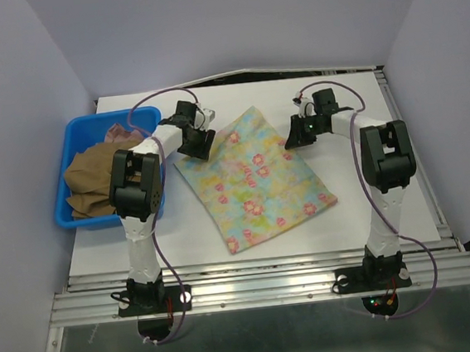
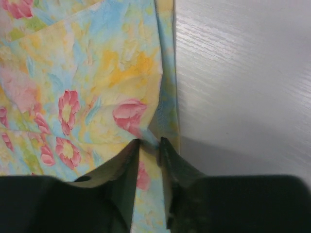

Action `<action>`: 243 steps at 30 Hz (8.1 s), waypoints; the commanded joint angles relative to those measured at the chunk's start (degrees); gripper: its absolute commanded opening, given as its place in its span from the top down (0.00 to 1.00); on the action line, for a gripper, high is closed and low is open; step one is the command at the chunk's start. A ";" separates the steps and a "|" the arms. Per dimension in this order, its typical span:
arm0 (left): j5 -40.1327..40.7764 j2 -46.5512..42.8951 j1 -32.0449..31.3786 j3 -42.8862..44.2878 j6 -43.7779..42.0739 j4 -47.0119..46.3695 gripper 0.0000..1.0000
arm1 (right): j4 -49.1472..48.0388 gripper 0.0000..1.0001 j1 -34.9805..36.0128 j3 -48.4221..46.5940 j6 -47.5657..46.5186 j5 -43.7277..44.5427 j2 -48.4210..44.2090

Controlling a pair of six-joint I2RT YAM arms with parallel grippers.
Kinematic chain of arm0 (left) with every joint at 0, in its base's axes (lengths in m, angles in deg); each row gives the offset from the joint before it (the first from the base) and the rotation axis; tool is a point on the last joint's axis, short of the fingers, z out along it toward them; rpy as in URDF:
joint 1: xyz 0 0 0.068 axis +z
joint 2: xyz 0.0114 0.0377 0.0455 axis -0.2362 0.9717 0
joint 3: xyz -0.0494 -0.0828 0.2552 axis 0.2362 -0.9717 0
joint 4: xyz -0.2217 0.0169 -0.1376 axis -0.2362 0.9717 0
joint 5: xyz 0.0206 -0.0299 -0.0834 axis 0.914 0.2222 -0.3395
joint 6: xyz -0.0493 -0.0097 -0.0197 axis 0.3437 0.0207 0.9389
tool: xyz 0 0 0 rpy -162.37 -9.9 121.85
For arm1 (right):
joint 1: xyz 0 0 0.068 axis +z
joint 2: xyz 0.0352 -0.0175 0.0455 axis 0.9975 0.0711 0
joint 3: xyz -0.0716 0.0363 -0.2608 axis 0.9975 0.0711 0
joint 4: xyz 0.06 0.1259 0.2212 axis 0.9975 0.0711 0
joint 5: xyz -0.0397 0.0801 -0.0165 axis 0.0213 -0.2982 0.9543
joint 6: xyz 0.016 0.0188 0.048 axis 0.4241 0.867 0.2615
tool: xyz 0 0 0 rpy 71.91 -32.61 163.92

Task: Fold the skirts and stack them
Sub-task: Flatten the skirt out, then fold the skirt

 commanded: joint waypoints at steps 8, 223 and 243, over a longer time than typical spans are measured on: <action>3.82 0.80 -0.12 -2.28 1.46 -0.86 0.38 | 0.96 0.99 -0.10 1.41 -6.64 3.36 -6.97; -10.85 -21.77 -4.42 -1.81 -27.18 0.47 1.00 | 16.44 0.99 -12.32 -5.31 -50.49 -2.87 -21.27; 0.75 -31.90 -15.06 -37.27 -23.42 -11.76 1.00 | 10.82 0.99 -12.32 31.04 -54.74 -0.76 -36.86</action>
